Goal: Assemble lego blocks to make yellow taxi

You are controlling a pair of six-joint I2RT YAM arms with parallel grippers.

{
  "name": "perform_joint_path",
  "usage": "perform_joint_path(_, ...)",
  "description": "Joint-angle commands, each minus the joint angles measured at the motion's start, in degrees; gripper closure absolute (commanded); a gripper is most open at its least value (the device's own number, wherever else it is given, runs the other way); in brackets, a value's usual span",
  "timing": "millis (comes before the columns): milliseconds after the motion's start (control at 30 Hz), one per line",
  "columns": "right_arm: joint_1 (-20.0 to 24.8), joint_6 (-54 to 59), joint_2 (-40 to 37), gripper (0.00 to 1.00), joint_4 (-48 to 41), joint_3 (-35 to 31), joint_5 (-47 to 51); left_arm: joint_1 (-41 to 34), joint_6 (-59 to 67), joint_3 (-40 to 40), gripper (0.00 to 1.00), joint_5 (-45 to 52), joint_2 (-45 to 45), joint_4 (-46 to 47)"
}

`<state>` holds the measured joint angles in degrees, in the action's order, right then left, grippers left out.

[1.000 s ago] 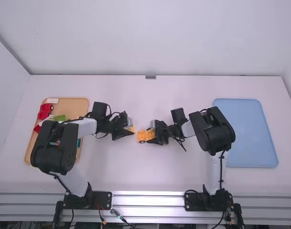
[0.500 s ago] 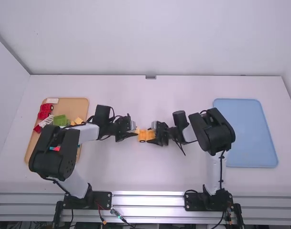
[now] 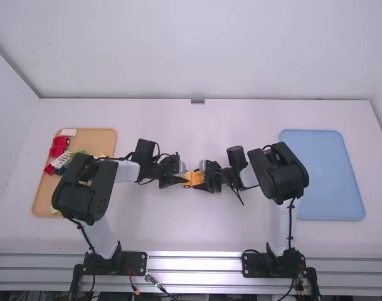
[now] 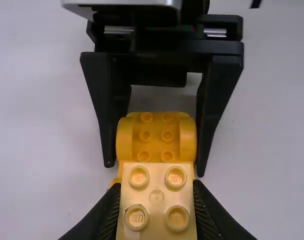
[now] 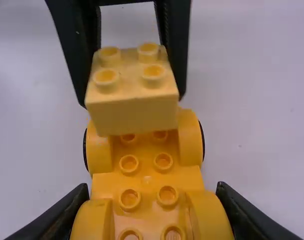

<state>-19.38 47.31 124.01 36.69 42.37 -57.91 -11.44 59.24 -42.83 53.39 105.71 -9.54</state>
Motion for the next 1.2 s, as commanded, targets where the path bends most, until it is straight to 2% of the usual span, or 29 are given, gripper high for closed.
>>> perform_joint_path(0, -0.2, -0.8, 0.8, 0.43, -1.0, -0.7, 2.3, -0.2, -1.0, -1.4, 0.98, 1.8, 0.8, 0.4)
perform_joint_path(667, -0.2, -0.8, 0.8, 0.43, -1.0, -0.7, 2.3, -1.7, -0.3, -1.7, 0.98, 2.5, 4.0, -0.2)
perform_joint_path(1167, -0.2, -0.8, 0.8, 0.42, -1.1, -0.7, 2.3, -1.7, 2.1, -1.7, 0.98, -3.3, 4.0, -0.8)
